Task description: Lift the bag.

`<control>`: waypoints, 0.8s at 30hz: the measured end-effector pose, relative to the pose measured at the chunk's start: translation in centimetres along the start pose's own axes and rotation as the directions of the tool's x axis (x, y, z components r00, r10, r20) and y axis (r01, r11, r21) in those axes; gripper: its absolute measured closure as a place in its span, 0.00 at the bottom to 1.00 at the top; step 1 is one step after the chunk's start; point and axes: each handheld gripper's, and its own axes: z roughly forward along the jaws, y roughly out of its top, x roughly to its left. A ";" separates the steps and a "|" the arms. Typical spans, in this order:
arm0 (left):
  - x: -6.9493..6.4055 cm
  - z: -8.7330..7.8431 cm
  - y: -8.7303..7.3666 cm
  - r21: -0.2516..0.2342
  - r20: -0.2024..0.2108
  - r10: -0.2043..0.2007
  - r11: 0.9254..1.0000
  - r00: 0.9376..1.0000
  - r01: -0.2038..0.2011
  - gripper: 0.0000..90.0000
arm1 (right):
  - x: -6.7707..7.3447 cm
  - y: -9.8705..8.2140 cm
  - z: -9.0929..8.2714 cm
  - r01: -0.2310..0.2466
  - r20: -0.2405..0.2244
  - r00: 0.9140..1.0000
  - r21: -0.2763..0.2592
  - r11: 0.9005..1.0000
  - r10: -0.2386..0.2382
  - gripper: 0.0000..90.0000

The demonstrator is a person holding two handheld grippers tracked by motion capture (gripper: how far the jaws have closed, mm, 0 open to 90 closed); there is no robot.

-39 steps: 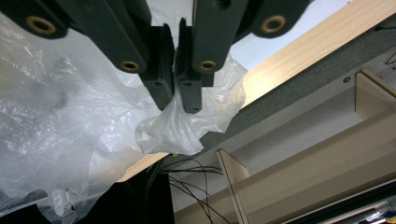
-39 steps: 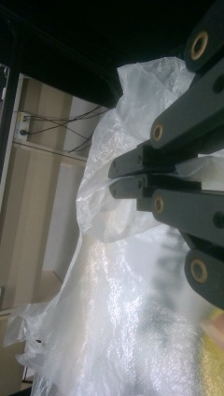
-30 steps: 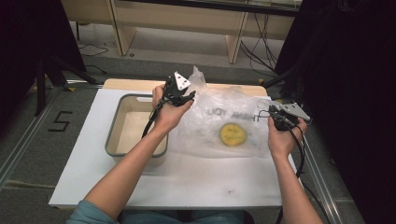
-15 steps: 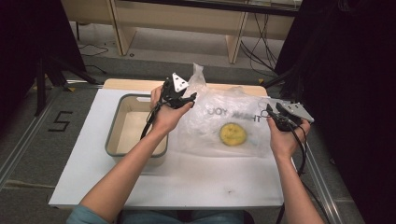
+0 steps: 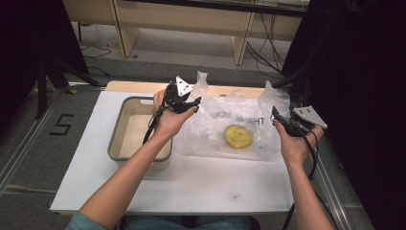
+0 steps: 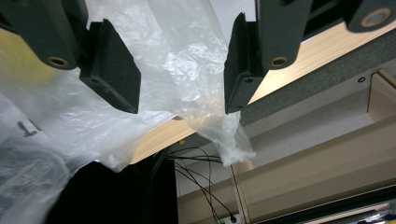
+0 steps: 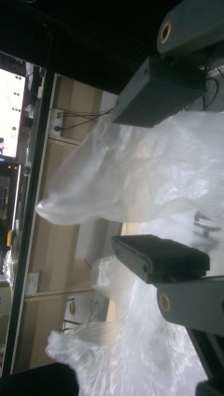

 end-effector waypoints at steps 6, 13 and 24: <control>-0.3 -0.8 -0.2 0.008 0.031 -0.010 1.000 0.999 0.010 0.48 | 0.1 0.1 -0.7 0.003 -0.018 1.000 -0.003 1.000 -0.003 0.39; 0.0 -2.0 -0.8 0.031 0.070 -0.046 0.999 0.996 0.044 0.44 | 0.5 -0.1 -1.4 0.013 -0.055 0.998 -0.003 1.000 -0.013 0.39; 0.0 -4.3 -1.7 0.057 0.123 -0.060 0.997 0.991 0.053 0.41 | 1.1 -0.8 -2.6 0.026 -0.140 0.990 0.030 0.999 -0.021 0.39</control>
